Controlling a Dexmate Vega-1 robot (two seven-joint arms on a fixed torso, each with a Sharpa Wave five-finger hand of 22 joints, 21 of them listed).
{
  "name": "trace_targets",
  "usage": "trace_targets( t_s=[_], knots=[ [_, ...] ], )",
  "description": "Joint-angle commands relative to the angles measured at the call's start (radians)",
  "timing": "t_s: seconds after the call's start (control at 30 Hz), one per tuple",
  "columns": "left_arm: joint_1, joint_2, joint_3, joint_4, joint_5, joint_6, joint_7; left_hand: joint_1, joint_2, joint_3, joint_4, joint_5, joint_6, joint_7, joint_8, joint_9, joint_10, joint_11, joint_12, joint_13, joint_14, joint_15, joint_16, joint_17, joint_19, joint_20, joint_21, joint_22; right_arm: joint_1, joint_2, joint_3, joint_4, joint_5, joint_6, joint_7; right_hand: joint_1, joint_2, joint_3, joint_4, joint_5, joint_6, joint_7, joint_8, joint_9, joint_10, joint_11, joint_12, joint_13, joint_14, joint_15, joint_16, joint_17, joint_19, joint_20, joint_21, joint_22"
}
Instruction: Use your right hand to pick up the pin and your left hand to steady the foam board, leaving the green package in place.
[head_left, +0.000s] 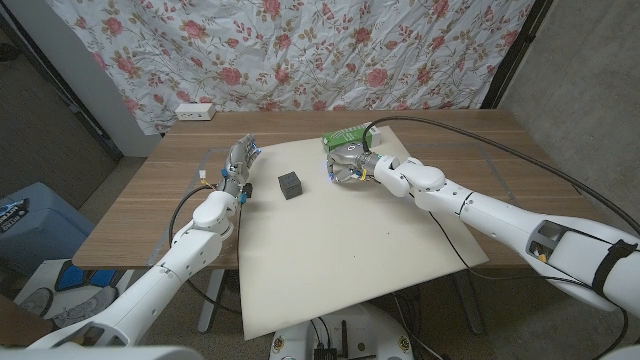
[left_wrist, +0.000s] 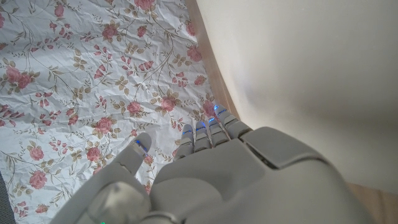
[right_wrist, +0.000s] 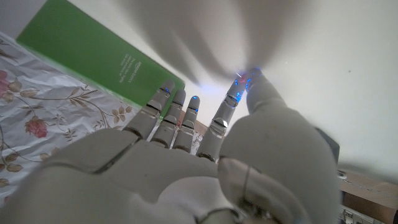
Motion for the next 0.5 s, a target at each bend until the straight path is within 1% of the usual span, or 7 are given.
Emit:
trace_targets(
  t_s=[0.03,0.27,0.5],
  knots=[
    [0.007,0.0,0.0,-0.01,0.003,0.001,0.006,0.009,0.082,0.009,0.003,-0.001,0.007,0.0,-0.001,0.003,0.006,0.001,-0.001,0.003,0.004,0.003,0.0,0.003,0.007,0.001,-0.004,0.003,-0.006,-0.011,0.0,-0.014,-0.006,-0.011,-0.001,0.013,0.007,-0.009,-0.001,0.003,0.024,-0.004,0.013,0.007,0.013,-0.005,0.006,0.003,0.008,-0.106,0.007,0.006,0.011,0.001,0.004,0.006],
    [0.011,0.001,0.0,-0.017,0.004,0.002,0.009,0.008,0.081,0.009,0.003,-0.001,0.007,0.0,-0.001,0.003,0.007,-0.001,-0.001,0.003,0.004,0.003,0.0,0.003,0.007,0.002,-0.005,0.003,-0.014,-0.021,0.008,-0.037,-0.003,-0.013,0.002,0.028,0.008,-0.014,-0.002,0.003,0.045,-0.004,0.029,0.014,0.015,-0.01,0.004,0.002,0.008,-0.111,0.01,0.01,0.011,-0.003,0.002,0.007],
    [0.017,0.004,-0.001,-0.025,0.004,0.004,0.011,0.008,0.081,0.009,0.003,-0.001,0.008,0.0,-0.001,0.003,0.007,-0.001,-0.001,0.003,0.003,0.003,0.0,0.003,0.006,0.002,-0.005,0.003,-0.024,-0.027,0.024,-0.052,0.012,-0.016,0.008,0.031,0.004,-0.021,0.0,0.003,0.052,-0.002,0.036,0.017,0.021,-0.008,0.005,0.002,0.008,-0.112,0.012,0.014,0.014,-0.005,0.003,0.007]
  ],
)
